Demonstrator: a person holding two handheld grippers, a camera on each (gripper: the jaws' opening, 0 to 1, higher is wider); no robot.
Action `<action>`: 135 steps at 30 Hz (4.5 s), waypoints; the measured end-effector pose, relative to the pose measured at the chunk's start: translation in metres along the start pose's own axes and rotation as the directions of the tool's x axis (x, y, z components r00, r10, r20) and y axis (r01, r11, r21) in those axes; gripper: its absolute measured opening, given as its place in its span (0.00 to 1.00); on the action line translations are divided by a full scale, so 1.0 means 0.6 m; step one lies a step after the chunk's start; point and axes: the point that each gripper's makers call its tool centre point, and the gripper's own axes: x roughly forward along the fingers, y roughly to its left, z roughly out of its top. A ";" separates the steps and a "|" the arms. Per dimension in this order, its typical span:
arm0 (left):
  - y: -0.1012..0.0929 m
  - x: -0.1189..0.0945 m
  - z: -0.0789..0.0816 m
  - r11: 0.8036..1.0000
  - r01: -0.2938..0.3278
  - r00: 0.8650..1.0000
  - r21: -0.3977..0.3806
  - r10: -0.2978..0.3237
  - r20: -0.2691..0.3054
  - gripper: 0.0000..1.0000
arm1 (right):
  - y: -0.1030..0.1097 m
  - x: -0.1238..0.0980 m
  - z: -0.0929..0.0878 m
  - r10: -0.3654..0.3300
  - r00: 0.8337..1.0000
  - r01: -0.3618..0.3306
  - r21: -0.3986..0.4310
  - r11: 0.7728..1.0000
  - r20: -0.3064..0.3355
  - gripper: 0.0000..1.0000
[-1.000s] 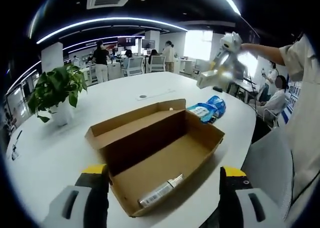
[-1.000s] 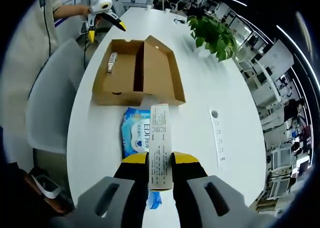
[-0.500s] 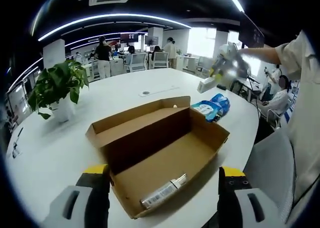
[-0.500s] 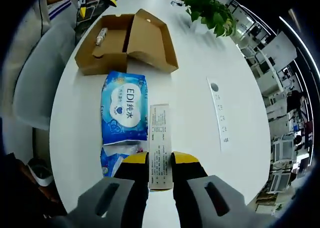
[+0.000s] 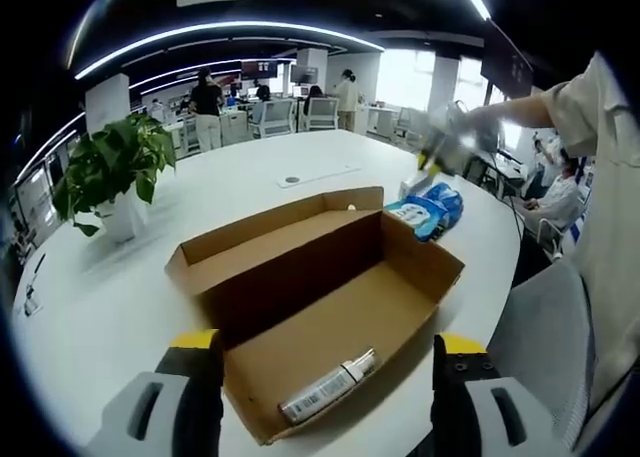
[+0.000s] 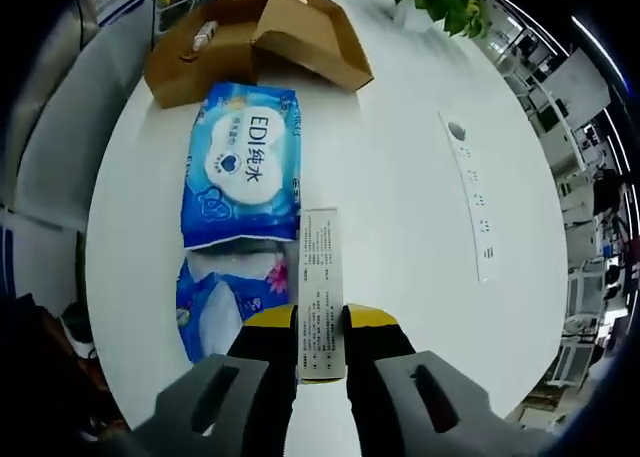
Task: Operate the shoe box by opening the lid, removing the specified soft item, and placing it in the target area until the item is outside and the box remains undamaged.
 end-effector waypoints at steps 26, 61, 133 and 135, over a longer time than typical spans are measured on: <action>-0.005 0.006 -0.004 1.000 0.016 1.000 0.017 -0.015 -0.019 0.81 | -0.013 0.021 -0.053 -0.046 0.993 0.040 -0.062 0.997 -0.105 0.17; 0.004 0.065 -0.018 0.891 0.346 0.911 0.295 -0.243 -0.335 0.43 | 0.076 -0.102 0.055 -0.360 0.913 0.241 0.457 0.856 0.192 0.66; -0.020 0.146 -0.123 0.676 0.573 0.756 0.463 -0.218 -0.617 0.18 | 0.286 -0.159 0.223 -0.590 0.698 0.077 0.776 0.626 0.406 0.73; -0.022 0.147 -0.113 0.684 0.560 0.771 0.468 -0.221 -0.598 0.18 | 0.286 -0.159 0.231 -0.593 0.689 0.070 0.776 0.626 0.417 0.72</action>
